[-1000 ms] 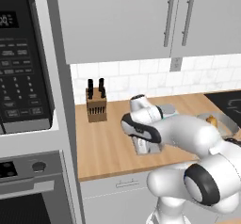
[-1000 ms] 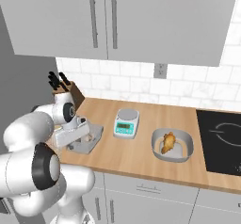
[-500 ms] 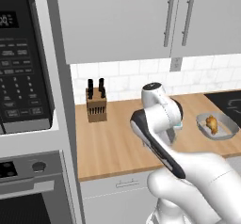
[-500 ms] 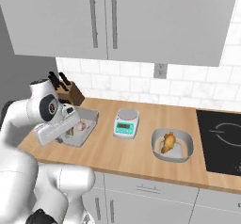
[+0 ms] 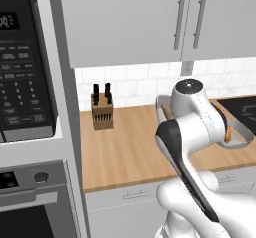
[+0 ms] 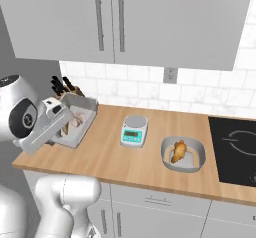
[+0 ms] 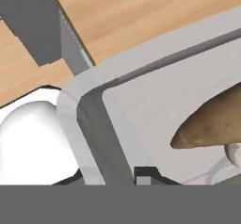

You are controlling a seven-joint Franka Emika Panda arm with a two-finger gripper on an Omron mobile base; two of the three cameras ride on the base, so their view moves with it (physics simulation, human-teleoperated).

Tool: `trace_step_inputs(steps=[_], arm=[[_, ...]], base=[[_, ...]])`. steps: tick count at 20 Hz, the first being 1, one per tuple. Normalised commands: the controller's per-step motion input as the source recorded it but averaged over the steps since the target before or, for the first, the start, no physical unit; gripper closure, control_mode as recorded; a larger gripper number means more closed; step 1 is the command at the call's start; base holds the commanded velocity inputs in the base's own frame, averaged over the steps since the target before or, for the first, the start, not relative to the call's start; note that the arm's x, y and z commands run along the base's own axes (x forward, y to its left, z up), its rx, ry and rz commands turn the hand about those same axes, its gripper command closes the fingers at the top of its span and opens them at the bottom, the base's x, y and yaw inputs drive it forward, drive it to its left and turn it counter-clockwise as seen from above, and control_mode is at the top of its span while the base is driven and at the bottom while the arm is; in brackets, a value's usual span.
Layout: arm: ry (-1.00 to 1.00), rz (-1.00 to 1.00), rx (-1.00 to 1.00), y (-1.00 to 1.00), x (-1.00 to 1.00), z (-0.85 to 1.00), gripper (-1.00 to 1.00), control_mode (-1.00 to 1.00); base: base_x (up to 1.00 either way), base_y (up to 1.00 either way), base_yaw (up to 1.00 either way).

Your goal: Take the meat container that has the chicken drumstick and place it on the second highest rack of the freezer. Then take the vegetable container that has the garlic and sweet potato and place it on the highest rack of the freezer.

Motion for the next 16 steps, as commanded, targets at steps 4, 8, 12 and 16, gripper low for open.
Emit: trace_step_inputs(steps=[4, 8, 12, 16], arm=[[0.0, 0.0, 0.01, 0.21, -0.37, 1.0, 1.0, -1.0], [0.07, -0.04, 0.06, 0.33, -0.42, 0.96, 1.0, -1.0], [0.07, -0.06, 0.12, 0.25, -0.61, 0.65, 1.0, -1.0], [0.2, 0.0, 0.2, 0.0, -0.16, -0.02, 1.0, -1.0]], base=[[0.0, 0.0, 0.0], [0.0, 0.0, 0.0], [0.0, 0.0, 0.0], [0.0, 0.0, 0.0]])
